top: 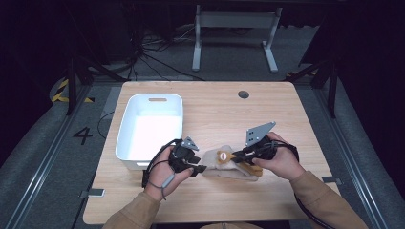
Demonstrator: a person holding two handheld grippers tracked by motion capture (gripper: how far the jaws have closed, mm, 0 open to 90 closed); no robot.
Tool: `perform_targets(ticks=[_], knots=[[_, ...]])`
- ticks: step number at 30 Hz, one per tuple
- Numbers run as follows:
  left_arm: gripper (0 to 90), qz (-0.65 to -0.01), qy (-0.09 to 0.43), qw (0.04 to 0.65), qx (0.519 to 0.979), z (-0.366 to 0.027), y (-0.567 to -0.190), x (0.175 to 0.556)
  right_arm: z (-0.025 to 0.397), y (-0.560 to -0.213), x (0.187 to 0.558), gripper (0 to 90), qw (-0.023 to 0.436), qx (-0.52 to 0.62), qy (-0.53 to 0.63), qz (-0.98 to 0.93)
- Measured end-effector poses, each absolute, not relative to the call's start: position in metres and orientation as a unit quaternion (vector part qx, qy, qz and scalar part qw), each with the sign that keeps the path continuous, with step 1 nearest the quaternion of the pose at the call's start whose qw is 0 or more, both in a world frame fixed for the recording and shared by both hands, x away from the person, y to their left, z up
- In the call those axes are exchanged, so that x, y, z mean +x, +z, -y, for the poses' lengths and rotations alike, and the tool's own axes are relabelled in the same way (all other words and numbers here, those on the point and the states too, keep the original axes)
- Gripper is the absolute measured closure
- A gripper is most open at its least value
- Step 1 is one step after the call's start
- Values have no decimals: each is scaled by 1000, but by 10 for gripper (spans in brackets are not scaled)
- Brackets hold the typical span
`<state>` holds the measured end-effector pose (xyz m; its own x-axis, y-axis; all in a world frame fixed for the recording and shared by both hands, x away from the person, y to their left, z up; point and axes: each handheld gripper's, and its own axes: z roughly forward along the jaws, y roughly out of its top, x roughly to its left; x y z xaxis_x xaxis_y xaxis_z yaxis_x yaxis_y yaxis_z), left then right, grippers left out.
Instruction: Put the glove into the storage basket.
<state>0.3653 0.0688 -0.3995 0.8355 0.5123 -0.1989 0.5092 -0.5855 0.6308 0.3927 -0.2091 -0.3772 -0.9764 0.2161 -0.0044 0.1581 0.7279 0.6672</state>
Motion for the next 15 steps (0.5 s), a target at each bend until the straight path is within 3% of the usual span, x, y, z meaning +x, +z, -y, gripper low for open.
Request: perform_targets(ticks=[15], knots=[[591,-281,-8,332,901,-58,-410,367,222,-406,405,769,15,94,310,-946]])
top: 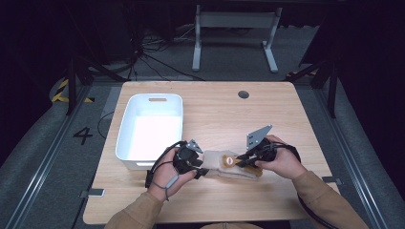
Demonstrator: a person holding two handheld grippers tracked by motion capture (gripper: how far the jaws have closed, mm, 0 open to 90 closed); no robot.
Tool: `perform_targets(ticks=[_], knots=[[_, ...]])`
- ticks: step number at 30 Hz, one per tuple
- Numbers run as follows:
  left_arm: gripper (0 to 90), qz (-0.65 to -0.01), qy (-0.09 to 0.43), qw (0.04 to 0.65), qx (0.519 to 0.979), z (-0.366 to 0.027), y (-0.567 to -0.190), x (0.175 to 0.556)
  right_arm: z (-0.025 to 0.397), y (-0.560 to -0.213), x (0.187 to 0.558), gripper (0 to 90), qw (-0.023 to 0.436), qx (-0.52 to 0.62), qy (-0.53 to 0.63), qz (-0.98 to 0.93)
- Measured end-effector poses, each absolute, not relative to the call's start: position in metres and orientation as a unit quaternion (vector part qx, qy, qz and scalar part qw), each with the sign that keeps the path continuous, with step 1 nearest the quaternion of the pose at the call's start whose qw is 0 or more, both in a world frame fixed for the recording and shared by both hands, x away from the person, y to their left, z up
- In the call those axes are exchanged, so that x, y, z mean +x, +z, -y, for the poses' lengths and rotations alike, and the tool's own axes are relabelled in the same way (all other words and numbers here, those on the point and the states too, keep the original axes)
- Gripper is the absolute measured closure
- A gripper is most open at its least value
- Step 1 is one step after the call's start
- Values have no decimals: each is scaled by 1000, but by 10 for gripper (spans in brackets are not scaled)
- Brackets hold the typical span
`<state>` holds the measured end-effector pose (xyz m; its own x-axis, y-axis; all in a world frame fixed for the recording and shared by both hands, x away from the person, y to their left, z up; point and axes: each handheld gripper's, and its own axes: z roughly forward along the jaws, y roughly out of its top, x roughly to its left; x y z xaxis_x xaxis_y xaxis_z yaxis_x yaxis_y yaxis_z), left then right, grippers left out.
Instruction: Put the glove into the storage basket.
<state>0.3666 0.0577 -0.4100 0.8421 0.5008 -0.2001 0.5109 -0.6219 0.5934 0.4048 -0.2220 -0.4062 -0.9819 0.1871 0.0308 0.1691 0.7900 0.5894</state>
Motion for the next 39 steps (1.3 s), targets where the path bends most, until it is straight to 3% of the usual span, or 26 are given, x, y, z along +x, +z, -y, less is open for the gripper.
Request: perform_targets(ticks=[9,14,24,33,39], knots=[[593,-284,-6,318,905,-56,-414,368,223,-413,402,622,6,108,311,-944],[598,-286,-8,313,906,-54,-417,369,233,-407,399,607,11,126,333,-934],[574,-286,-1,294,912,-47,-419,371,270,-402,394,685,53,208,303,-929],[569,-291,-1,272,917,-42,-423,376,287,-410,393,691,49,239,274,-930],[656,-291,-4,265,919,-39,-426,379,289,-417,394,838,44,247,272,-929]])
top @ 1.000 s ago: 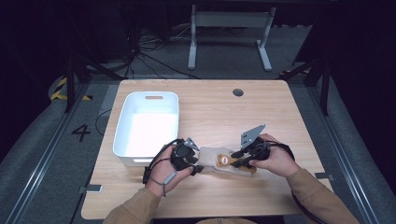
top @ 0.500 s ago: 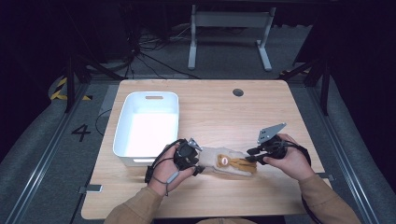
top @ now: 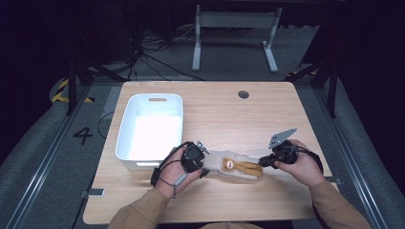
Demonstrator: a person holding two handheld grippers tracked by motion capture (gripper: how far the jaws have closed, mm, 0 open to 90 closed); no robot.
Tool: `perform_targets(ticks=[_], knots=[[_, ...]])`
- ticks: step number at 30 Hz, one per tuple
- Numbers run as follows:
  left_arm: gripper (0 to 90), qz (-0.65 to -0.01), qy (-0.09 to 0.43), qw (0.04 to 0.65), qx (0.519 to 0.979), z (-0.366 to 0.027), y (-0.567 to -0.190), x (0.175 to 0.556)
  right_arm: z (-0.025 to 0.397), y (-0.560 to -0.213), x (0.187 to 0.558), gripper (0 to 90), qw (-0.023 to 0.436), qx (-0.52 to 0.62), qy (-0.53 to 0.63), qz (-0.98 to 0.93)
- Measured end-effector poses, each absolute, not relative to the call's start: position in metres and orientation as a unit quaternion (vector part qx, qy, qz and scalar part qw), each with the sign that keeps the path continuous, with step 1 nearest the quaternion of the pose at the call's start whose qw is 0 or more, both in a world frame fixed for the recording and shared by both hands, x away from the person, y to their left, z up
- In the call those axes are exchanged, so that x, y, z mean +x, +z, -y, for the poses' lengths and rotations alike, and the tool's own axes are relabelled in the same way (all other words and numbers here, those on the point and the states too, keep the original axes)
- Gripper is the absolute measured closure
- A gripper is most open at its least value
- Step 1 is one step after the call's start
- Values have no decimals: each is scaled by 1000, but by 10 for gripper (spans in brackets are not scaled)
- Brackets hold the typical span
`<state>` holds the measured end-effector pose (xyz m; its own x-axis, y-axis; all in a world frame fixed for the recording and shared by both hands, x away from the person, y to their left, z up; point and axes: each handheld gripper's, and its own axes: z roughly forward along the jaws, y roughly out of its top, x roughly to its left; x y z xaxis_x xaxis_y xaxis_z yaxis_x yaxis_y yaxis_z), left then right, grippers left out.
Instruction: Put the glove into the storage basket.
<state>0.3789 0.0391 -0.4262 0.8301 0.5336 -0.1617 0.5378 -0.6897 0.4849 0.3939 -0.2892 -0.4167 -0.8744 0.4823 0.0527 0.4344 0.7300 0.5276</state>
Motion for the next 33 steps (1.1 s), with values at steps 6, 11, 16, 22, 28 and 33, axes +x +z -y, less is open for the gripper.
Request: perform_targets(ticks=[6,11,16,22,28,33], knots=[[822,-287,-4,262,921,-39,-428,380,290,-416,393,894,49,247,273,-928],[892,-272,14,253,928,-38,-424,377,289,-414,393,898,52,246,277,-927],[898,-258,39,262,929,-38,-413,371,289,-409,392,900,61,246,284,-925],[898,-237,50,249,938,-34,-402,359,288,-412,393,900,58,245,279,-927],[878,-242,26,223,944,-32,-412,362,283,-415,394,899,52,239,275,-930],[693,-249,11,225,942,-34,-412,364,285,-412,393,898,56,239,279,-928]])
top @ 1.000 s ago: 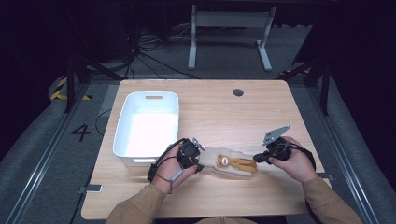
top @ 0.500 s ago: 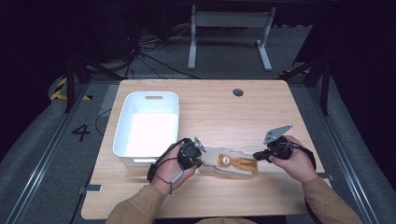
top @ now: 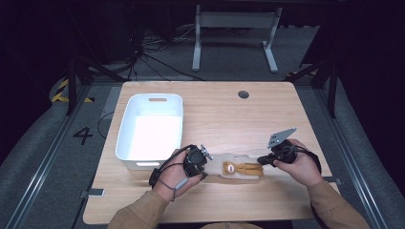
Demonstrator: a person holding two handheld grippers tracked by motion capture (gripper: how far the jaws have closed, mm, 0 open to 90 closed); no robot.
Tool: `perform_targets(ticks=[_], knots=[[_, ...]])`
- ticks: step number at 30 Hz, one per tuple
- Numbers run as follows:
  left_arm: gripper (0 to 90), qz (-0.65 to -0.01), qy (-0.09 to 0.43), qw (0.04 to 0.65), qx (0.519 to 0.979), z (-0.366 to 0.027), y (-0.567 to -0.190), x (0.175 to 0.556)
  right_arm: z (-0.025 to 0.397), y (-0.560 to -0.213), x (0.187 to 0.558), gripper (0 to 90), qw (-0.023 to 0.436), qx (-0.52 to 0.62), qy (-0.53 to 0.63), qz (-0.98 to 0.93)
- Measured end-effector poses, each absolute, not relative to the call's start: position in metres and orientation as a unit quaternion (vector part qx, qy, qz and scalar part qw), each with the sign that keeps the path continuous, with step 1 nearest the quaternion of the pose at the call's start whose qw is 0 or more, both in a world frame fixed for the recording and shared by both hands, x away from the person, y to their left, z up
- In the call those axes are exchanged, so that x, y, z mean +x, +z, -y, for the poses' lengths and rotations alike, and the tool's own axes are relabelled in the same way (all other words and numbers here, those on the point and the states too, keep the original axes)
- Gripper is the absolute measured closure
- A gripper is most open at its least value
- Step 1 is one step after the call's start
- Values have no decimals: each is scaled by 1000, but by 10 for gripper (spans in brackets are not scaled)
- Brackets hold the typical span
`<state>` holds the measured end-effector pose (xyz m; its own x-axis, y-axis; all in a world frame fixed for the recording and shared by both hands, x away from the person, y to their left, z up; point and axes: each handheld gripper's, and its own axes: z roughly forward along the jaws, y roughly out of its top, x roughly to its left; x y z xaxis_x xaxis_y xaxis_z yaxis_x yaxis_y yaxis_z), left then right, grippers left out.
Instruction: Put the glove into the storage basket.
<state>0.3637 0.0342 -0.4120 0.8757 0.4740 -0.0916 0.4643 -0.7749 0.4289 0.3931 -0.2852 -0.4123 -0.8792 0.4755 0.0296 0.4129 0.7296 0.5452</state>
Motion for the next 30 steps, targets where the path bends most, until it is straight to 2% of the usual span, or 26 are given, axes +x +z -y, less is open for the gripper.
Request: perform_targets(ticks=[2,4,17,23,30], knots=[[624,-249,18,227,941,-35,-408,363,287,-411,393,898,58,244,283,-926],[597,-247,18,235,940,-36,-405,364,288,-411,393,898,60,246,284,-925],[537,-241,21,274,931,-29,-397,374,303,-406,386,890,65,269,294,-915],[461,-217,31,319,922,-22,-405,382,308,-406,383,859,62,277,300,-911],[369,-211,28,321,923,-14,-412,390,312,-406,382,797,57,289,312,-903]])
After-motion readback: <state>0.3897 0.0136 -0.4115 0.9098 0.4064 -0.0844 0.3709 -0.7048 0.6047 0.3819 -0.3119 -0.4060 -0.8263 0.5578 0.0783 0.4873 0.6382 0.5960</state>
